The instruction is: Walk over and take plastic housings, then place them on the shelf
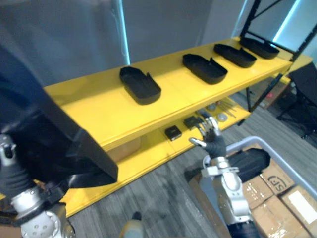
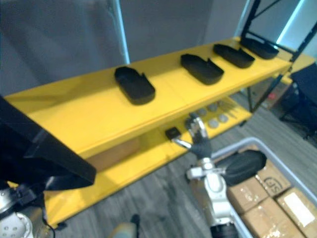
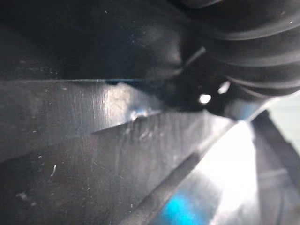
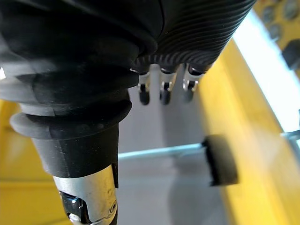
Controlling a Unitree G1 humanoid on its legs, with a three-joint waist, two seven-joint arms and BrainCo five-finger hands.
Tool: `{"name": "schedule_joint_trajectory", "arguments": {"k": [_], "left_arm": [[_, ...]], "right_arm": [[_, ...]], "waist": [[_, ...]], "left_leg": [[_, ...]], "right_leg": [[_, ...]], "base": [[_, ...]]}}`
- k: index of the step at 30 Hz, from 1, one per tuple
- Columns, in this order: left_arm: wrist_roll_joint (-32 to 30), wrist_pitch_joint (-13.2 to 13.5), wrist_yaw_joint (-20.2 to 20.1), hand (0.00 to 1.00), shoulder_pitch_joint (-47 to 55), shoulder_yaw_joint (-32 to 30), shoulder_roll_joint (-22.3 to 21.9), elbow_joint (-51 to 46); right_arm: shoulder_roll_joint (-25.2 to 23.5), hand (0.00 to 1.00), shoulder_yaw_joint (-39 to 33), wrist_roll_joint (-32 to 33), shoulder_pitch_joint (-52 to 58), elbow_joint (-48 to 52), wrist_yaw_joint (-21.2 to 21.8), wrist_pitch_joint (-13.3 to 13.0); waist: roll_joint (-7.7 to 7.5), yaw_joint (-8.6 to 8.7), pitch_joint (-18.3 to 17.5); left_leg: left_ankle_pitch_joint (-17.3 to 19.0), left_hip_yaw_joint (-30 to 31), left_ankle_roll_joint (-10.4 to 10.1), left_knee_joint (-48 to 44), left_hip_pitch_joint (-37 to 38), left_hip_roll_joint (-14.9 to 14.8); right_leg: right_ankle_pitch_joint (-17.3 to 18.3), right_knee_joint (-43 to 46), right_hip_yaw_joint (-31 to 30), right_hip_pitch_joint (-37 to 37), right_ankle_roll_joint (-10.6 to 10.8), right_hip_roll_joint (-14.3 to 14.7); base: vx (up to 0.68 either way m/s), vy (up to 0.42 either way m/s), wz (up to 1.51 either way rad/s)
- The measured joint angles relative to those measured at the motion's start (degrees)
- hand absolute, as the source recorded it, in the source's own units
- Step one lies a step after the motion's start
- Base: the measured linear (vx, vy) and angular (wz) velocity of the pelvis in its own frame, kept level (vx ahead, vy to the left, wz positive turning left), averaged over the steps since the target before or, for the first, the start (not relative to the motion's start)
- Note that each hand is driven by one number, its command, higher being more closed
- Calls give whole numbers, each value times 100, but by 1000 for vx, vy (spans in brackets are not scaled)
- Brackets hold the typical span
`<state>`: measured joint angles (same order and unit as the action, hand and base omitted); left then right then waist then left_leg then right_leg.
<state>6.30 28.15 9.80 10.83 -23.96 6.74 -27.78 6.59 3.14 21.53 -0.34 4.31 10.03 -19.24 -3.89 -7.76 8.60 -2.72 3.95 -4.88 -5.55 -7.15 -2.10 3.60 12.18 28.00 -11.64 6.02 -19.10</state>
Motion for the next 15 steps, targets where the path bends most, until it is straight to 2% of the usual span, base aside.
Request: {"name": "schedule_joint_trajectory", "arguments": {"k": [1, 2, 3, 5, 7, 8, 11, 13, 15], "left_arm": [[0, -39, -27, 100, 4, 17, -26, 28], [3, -62, -76, 100, 75, 44, -57, 29], [3, -68, -109, 100, 105, 59, -62, 29], [10, -72, -144, 100, 195, 166, -67, 29], [13, -72, -143, 100, 287, 308, -124, 33], [15, -72, -130, 100, 325, 413, -267, 68], [15, -61, -88, 100, 655, 455, -512, 73], [14, -26, -3, 100, 777, 462, -548, 73], [14, -17, 39, 100, 769, 430, -536, 71]], "right_arm": [[15, 0, -33, 20, -95, -2, 96, -70], [63, 0, -42, 22, -161, -2, 164, -114], [106, 0, -43, 22, -195, -4, 190, -115], [284, 0, -44, 23, -276, -7, 268, -110], [315, 0, -73, 25, -278, -13, 267, -107], [328, 0, -124, 23, -271, -29, 255, -99], [230, 0, -137, 19, -226, -29, 242, -119], [111, 0, -141, 16, -186, -27, 226, -208], [-43, 0, -142, 18, -150, -23, 199, -303]], "waist": [[12, -35, 37], [97, -88, 89], [159, -93, 128], [382, -90, 261], [492, -60, 321], [609, -7, 408], [622, 52, 490], [546, 46, 534], [361, 18, 550]], "left_leg": [[-33, 10, -50, -3, 0, -42], [-65, -14, -101, -5, 0, -111], [-85, -15, -129, -5, 0, -151], [-156, -24, -219, -6, -5, -286], [-211, -12, -260, -44, -79, -334], [-223, 10, -242, -97, -101, -414], [-200, -43, -189, -107, -99, -435], [-154, -87, -132, -168, -101, -345], [30, -91, -128, -418, -234, -154]], "right_leg": [[80, -97, 4, -54, 123, 62], [155, -185, 2, -65, 237, 130], [183, -221, -1, -78, 277, 169], [321, -284, -6, -84, 417, 293], [547, -255, -9, -33, 565, 324], [649, -151, -27, 40, 469, 370], [829, 123, -137, 195, 504, 301], [845, 123, -135, 164, 532, 204], [866, 107, -101, 104, 565, 45]], "base": [[-33, -146, -8], [-68, -172, -16], [-83, -139, -19], [-136, -120, -17], [-167, -102, -10], [-223, -58, -5], [-131, -4, -9], [-10, 47, 2], [55, 81, 18]]}}
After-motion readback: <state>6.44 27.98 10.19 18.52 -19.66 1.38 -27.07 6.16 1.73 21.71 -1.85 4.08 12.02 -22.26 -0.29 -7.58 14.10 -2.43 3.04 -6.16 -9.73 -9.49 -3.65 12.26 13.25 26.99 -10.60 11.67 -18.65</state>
